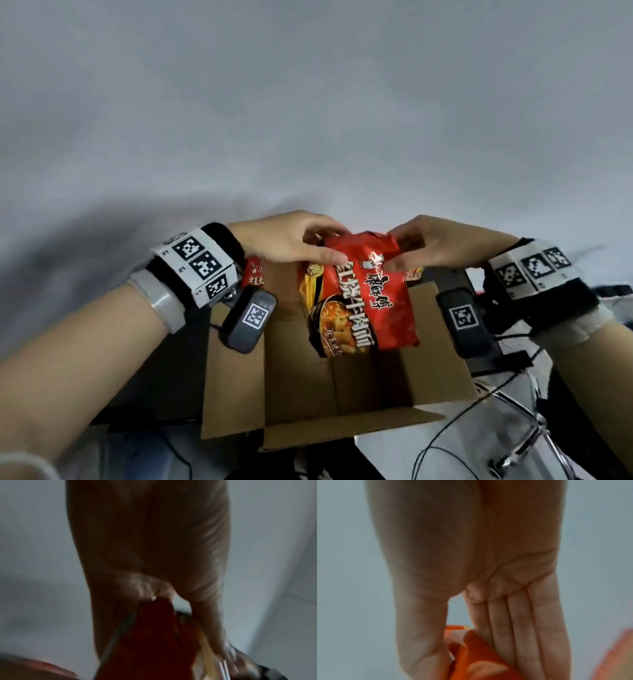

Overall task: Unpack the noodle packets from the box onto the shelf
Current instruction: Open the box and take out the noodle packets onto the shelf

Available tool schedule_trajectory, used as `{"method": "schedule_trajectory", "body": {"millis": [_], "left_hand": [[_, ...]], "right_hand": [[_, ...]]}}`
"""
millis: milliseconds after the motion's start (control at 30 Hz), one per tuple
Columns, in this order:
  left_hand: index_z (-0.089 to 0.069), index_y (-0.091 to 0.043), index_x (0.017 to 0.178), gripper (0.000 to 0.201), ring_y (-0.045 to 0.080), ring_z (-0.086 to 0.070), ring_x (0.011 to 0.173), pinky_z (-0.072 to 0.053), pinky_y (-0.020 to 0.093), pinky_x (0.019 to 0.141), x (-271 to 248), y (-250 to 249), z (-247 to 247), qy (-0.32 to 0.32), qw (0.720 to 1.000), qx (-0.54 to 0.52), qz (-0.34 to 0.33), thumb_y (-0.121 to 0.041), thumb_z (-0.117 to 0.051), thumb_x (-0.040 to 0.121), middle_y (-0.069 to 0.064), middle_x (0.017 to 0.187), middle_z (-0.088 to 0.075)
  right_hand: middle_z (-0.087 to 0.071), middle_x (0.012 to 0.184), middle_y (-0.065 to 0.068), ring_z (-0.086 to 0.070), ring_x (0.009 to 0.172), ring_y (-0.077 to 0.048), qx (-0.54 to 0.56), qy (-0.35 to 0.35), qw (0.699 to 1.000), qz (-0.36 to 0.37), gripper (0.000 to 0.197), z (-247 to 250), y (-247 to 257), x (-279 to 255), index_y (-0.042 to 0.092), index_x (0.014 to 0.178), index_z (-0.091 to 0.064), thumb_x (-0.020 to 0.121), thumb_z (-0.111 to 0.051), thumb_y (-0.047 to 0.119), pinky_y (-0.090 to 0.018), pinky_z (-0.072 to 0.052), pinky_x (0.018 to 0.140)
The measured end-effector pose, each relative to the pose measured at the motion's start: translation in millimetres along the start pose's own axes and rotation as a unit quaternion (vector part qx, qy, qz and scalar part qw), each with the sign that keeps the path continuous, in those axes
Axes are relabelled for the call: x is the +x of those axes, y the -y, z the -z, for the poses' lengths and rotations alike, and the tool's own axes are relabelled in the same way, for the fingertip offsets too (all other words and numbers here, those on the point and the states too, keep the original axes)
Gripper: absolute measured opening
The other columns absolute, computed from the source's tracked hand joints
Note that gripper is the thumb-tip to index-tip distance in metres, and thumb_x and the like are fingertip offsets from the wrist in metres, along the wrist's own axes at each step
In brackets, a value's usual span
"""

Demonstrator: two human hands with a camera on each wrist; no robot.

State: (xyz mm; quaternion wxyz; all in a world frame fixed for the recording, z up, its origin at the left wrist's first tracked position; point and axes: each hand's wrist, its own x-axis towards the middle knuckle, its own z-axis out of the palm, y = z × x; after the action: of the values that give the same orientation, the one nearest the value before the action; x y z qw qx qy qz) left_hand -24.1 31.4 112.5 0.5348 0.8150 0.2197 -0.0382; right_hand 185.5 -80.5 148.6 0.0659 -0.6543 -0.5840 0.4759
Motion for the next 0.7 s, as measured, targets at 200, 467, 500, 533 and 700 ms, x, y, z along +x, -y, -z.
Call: {"method": "schedule_trajectory", "body": {"millis": [200, 467, 500, 533, 700], "left_hand": [[-0.057, -0.022, 0.111, 0.031, 0.003, -0.070, 0.085, -0.057, 0.019, 0.077, 64.4, -48.1, -34.0, -0.099, 0.981, -0.162, -0.033, -0.021, -0.069, 0.083, -0.006, 0.103, -0.070], [-0.047, -0.017, 0.127, 0.048, 0.017, -0.065, 0.102, -0.055, 0.031, 0.084, 170.3, -77.0, -89.8, -0.185, 0.961, -0.205, 0.010, -0.026, -0.066, 0.085, -0.002, 0.120, -0.062], [-0.045, -0.017, 0.129, 0.048, 0.014, -0.062, 0.101, -0.052, 0.023, 0.079, 181.3, -78.0, -95.1, -0.193, 0.968, -0.161, 0.027, -0.027, -0.064, 0.086, -0.006, 0.118, -0.058], [-0.046, -0.017, 0.128, 0.045, 0.012, -0.059, 0.102, -0.048, 0.018, 0.077, 191.2, -74.8, -99.1, -0.205, 0.972, -0.111, 0.044, -0.026, -0.063, 0.087, -0.007, 0.116, -0.055], [-0.060, -0.018, 0.104, 0.016, 0.017, -0.056, 0.112, -0.045, 0.025, 0.088, 205.2, -38.8, -105.0, -0.222, 0.965, -0.021, 0.135, -0.021, -0.062, 0.088, 0.002, 0.118, -0.061]], "right_hand": [[-0.072, 0.098, 0.013, -0.067, 0.089, 0.004, 0.103, -0.143, 0.983, 0.041, 0.029, 66.6, -49.3, -36.2, 0.032, 0.101, -0.063, 0.073, -0.066, 0.042, -0.014, -0.055, 0.068], [-0.070, 0.100, -0.003, -0.069, 0.089, -0.019, 0.159, -0.197, 0.967, -0.018, 0.037, 120.2, -182.8, -37.4, 0.019, 0.108, -0.061, 0.074, -0.075, 0.020, -0.024, -0.060, 0.069], [-0.069, 0.097, -0.004, -0.068, 0.089, -0.020, 0.148, -0.199, 0.968, -0.026, 0.030, 130.0, -200.3, -34.5, 0.018, 0.104, -0.062, 0.076, -0.073, 0.014, -0.024, -0.060, 0.068], [-0.068, 0.093, -0.004, -0.067, 0.088, -0.022, 0.130, -0.200, 0.970, -0.036, 0.024, 140.0, -219.4, -29.7, 0.019, 0.097, -0.062, 0.076, -0.073, 0.011, -0.025, -0.060, 0.068], [-0.066, 0.081, -0.004, -0.066, 0.089, -0.031, -0.009, -0.216, 0.968, -0.129, 0.027, 150.7, -301.8, 10.6, 0.015, 0.090, -0.065, 0.069, -0.080, 0.016, -0.037, -0.053, 0.079]]}}
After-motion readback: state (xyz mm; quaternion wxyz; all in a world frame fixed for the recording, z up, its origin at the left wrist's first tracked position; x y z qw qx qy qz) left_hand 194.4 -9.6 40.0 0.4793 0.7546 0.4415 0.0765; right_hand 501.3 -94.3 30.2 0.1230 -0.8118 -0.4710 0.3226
